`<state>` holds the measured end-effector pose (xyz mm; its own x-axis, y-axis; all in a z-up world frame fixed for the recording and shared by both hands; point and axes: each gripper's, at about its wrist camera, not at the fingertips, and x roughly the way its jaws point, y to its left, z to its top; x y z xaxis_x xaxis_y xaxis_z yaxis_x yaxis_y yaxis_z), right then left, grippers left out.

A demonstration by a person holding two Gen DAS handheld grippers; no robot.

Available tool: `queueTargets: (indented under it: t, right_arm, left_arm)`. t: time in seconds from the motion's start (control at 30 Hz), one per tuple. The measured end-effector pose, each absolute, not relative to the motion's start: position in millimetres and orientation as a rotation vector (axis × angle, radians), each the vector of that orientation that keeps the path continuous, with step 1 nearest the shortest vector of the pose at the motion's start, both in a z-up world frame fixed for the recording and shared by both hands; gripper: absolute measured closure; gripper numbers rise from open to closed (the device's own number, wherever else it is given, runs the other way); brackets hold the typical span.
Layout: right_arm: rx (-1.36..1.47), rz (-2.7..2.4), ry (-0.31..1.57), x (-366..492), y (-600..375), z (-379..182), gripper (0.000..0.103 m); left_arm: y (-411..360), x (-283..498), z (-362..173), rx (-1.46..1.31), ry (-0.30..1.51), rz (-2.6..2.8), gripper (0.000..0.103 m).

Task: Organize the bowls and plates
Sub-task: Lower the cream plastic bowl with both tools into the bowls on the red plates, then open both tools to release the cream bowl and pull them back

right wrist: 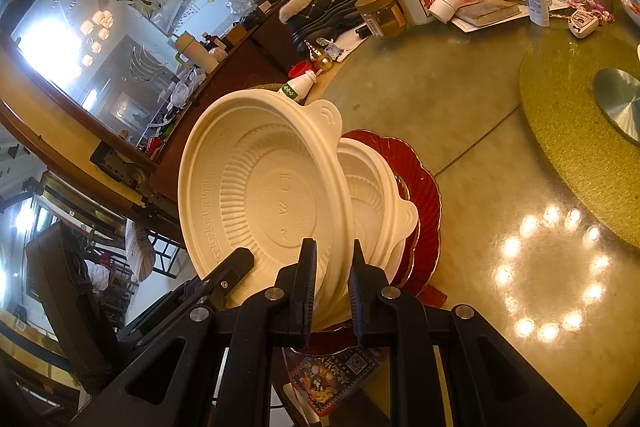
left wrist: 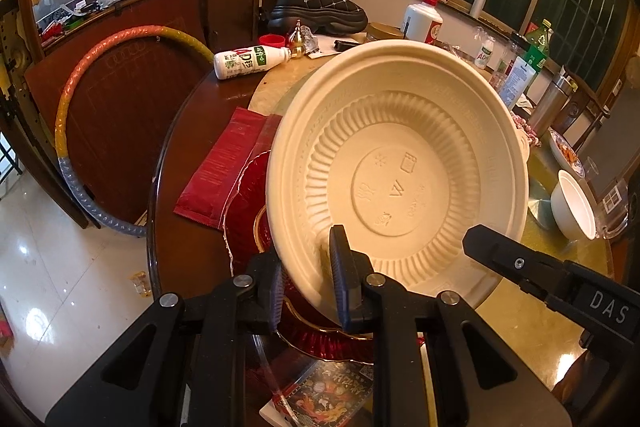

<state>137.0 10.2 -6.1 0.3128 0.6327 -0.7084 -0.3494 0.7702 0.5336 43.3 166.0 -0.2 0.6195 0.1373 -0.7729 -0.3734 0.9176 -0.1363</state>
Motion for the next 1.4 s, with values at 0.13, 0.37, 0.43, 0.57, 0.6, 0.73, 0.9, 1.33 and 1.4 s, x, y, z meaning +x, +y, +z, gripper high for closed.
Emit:
queueTargets:
  t: [0.13, 0.37, 0.43, 0.57, 0.6, 0.73, 0.9, 1.33, 1.4]
  right_arm:
    - [0.307, 0.661, 1.071, 137.2, 9.8, -6.8, 0.086]
    - [0.316, 0.662, 1.077, 140.0, 10.7, -9.1, 0.086]
    - [0.313, 0.663, 1.076, 139.9, 11.9, -8.7, 0.086]
    - [0.311, 0.662, 1.074, 140.1, 10.8, -9.3, 0.086]
    - [0.311, 0.663, 1.075, 140.2, 11.0, -9.3, 0.086]
    - [0.313, 0.661, 1.073, 139.9, 10.6, -9.3, 0.086]
    - [0.313, 0.663, 1.072, 139.0, 10.3, -9.3, 0.085]
    - [0.326, 0.670, 1.057, 136.8, 6.5, -7.0, 0.074]
    - [0.328, 0.672, 1.056, 136.8, 6.5, -6.9, 0.073]
  left_arm:
    - [166.6, 43.0, -0.7, -0.292, 0.854, 0.301, 0.084]
    - [159.9, 40.8, 1.2, -0.245, 0.828, 0.330, 0.084]
    - [157.6, 39.8, 1.8, -0.224, 0.818, 0.338, 0.084]
    - [157.8, 40.1, 1.7, -0.215, 0.814, 0.342, 0.084]
    - [158.1, 40.1, 1.8, -0.214, 0.813, 0.344, 0.084]
    - [157.9, 40.0, 2.2, -0.210, 0.812, 0.345, 0.084]
    - [157.7, 39.2, 1.9, -0.209, 0.813, 0.347, 0.084]
    - [160.9, 36.9, 2.4, -0.233, 0.807, 0.352, 0.084]
    - [161.4, 36.7, 1.9, -0.239, 0.810, 0.351, 0.084]
